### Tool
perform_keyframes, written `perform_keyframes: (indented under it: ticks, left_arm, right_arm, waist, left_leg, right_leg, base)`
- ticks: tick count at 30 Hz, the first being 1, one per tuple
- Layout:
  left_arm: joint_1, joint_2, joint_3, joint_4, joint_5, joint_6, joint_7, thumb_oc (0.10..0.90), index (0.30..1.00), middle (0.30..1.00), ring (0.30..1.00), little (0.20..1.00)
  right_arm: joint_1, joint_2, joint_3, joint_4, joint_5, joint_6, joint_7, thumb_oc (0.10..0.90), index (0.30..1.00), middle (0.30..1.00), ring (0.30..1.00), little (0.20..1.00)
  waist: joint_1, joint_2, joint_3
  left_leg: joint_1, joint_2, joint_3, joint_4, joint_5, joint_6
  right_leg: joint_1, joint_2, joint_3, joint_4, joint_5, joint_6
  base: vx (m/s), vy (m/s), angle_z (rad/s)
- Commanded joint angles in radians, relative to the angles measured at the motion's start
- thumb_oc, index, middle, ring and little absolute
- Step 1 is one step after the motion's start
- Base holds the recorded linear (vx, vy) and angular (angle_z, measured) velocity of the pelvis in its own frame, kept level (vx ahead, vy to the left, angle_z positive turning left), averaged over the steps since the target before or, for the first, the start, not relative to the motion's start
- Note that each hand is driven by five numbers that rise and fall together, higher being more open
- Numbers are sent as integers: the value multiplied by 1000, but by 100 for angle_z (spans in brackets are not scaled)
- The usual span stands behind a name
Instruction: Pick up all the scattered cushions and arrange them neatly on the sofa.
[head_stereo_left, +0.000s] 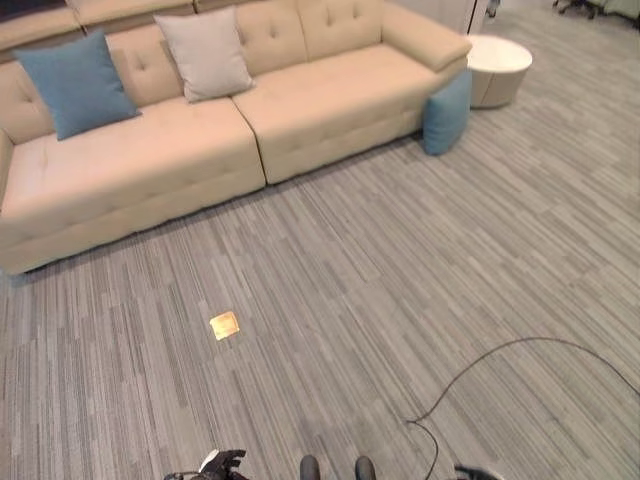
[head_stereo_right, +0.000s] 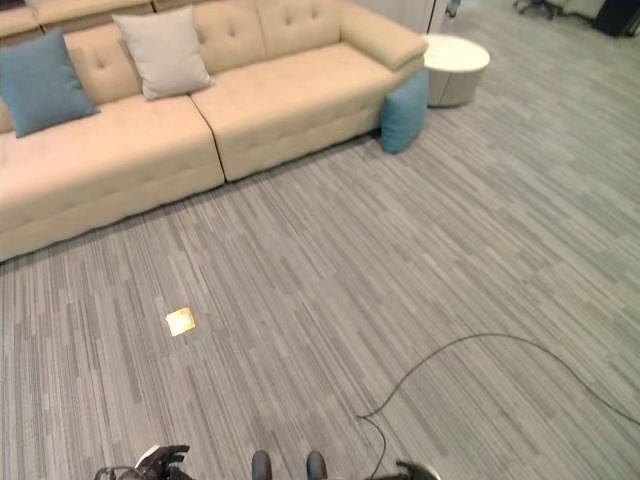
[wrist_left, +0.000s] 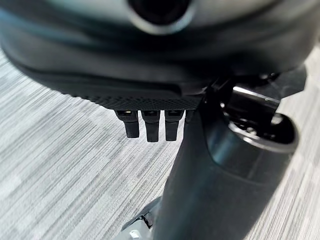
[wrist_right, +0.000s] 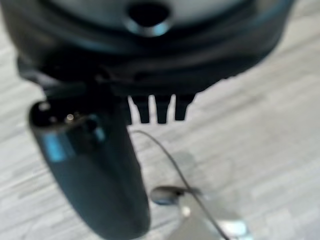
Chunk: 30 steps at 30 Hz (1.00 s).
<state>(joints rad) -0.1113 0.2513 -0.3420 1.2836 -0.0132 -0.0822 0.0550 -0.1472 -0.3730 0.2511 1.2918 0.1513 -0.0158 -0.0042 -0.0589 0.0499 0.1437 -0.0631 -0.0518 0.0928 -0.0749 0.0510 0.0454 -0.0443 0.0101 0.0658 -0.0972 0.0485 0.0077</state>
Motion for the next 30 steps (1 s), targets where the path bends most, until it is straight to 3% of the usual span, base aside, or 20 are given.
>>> perform_keyframes:
  ticks: [1,2,4,8,11,12,13,15,16,17,18,20,21,23,24,25,26,27,28,30]
  left_arm:
    - [-73,19,-13,10,52,-21,13,800,900,900,900,900]
    - [-84,23,-28,4,58,-23,15,800,900,900,900,900]
    - [-93,22,-43,3,66,-24,14,800,900,900,900,900]
    - [-106,26,-61,-2,130,-17,20,800,900,900,900,900]
    - [-103,11,-57,-14,140,-24,24,800,900,900,900,900]
    - [-97,1,-59,-18,139,-28,28,800,900,900,900,900]
    - [-97,-1,-60,-18,139,-28,28,800,900,900,900,900]
    - [-78,-30,-62,-45,121,-35,39,800,900,900,900,900]
    - [-78,-29,-46,-67,101,-38,54,800,900,900,900,900]
    - [-81,-40,-52,-85,86,-38,75,800,900,900,900,900]
    - [-85,-35,-63,-122,82,-38,74,800,900,900,900,900]
    - [-86,-24,-66,-158,73,-42,87,800,900,900,900,900]
    - [-76,-27,-70,-200,66,-50,97,800,900,900,900,900]
    - [-68,-31,-73,-210,71,-53,101,800,900,900,900,900]
    - [-51,-35,-80,-222,79,-65,119,800,900,900,900,900]
    - [-39,-40,-92,-221,93,-67,124,800,900,900,900,900]
    - [-39,-41,-92,-221,94,-67,124,800,900,900,900,900]
    - [-21,-41,-103,-201,121,-64,152,800,900,900,900,900]
    - [-15,-38,-107,-189,130,-66,153,800,900,900,900,900]
    - [7,-43,-88,-168,122,-68,144,800,900,900,900,900]
  right_arm:
    - [7,-46,-28,1,5,-13,-10,800,900,900,900,900]
    - [-2,-43,-31,-8,20,-18,-14,800,900,900,900,900]
    - [-14,-45,-31,-21,21,-22,-18,800,900,900,900,900]
    - [-2,-38,-12,-110,-27,-41,-54,800,900,900,900,900]
    - [8,-52,-29,-115,-36,-40,-62,800,900,900,900,900]
    - [12,-57,-36,-118,-29,-45,-63,800,900,900,900,900]
    - [13,-58,-36,-119,-29,-45,-63,800,900,900,900,900]
    - [57,-37,1,-223,-68,-43,-86,800,900,900,900,900]
    - [99,-27,17,-201,-75,-73,-72,800,900,900,900,900]
    - [87,-34,41,-184,-132,-92,-127,800,900,900,900,900]
    - [74,-28,53,-237,-126,-65,-109,800,900,900,900,900]
    - [75,-40,65,-365,-129,-63,-111,800,900,900,900,900]
    - [95,-64,97,-554,-157,-76,-112,800,900,900,900,900]
    - [108,-64,101,-607,-168,-76,-112,800,900,900,900,900]
    - [110,-66,110,-631,-176,-85,-113,800,900,900,900,900]
    - [105,-59,116,-604,-180,-88,-119,800,900,900,900,900]
    - [105,-59,116,-603,-181,-88,-120,800,900,900,900,900]
    - [53,-39,148,-518,-202,-88,-136,800,900,900,900,900]
    - [30,-26,166,-484,-218,-88,-141,800,900,900,900,900]
    - [36,-4,169,-442,-233,-88,-142,800,900,900,900,900]
  waist:
    - [-3,-13,15]
    - [-20,-7,49]
    - [-36,0,71]
    - [-108,1,110]
    - [-124,30,96]
    - [-133,53,85]
    - [-133,56,86]
    - [-167,72,39]
    - [-162,60,48]
    - [-143,51,61]
    - [-111,30,81]
    - [-84,7,99]
    - [-36,-15,111]
    - [-15,-27,108]
    - [29,-25,101]
    - [51,-11,95]
    - [52,-14,96]
    - [124,-27,86]
    - [150,-45,81]
    - [186,-33,48]
  left_leg:
    - [-40,-15,-77,79,-124,-10]
    - [-27,-3,-64,73,-132,-15]
    - [-17,7,-40,63,-144,-23]
    - [139,16,61,90,-293,-30]
    - [225,44,98,81,-332,-50]
    - [271,64,101,79,-347,-58]
    - [273,67,101,79,-348,-59]
    - [252,148,91,323,-175,-107]
    - [174,174,82,521,-75,-111]
    - [90,177,33,707,-18,-103]
    - [-3,160,-25,861,-3,-99]
    - [-65,131,-50,929,-24,-82]
    - [-160,32,-71,883,-99,-62]
    - [-205,0,-66,828,-102,-61]
    - [-257,-25,-52,558,-112,-49]
    - [-246,-26,-57,353,-74,-47]
    - [-237,-28,-55,337,-64,-47]
    - [-300,-53,-110,49,-27,-51]
    - [-318,-57,-128,22,-19,-57]
    - [-249,-56,-185,24,52,-42]
  right_leg:
    - [-133,-63,4,237,-70,101]
    - [-197,-60,-15,332,-63,117]
    - [-256,-68,-45,371,-43,136]
    - [-376,-109,-192,169,8,155]
    - [-379,-142,-298,134,36,164]
    - [-375,-136,-310,158,30,158]
    - [-374,-135,-311,160,28,158]
    - [-297,-67,-238,179,21,67]
    - [-259,-47,-212,176,13,37]
    - [-218,-23,-197,173,-3,4]
    - [-175,-19,-179,164,-14,-12]
    - [-143,-17,-154,149,-27,-19]
    - [-70,3,-95,123,-49,-10]
    - [-32,6,-67,100,-55,-3]
    - [55,29,-16,52,-90,10]
    - [96,44,-2,40,-108,13]
    - [97,41,0,39,-106,13]
    - [200,59,34,22,-153,23]
    - [240,59,57,36,-170,26]
    - [246,76,79,87,-198,24]
  base:
    - [95,28,-25]
    - [44,23,-17]
    - [69,30,-29]
    - [524,-101,-93]
    - [511,-147,-37]
    - [381,-153,-37]
    - [552,-324,-38]
    - [610,-488,-9]
    - [505,-506,14]
    - [385,-497,-6]
    - [308,-426,-43]
    - [282,-230,-120]
    - [496,-135,-126]
    - [546,-102,-101]
    - [680,-13,-108]
    - [681,-15,-103]
    - [795,15,-78]
    - [790,-1,-50]
    - [1045,25,-31]
    - [719,63,-64]
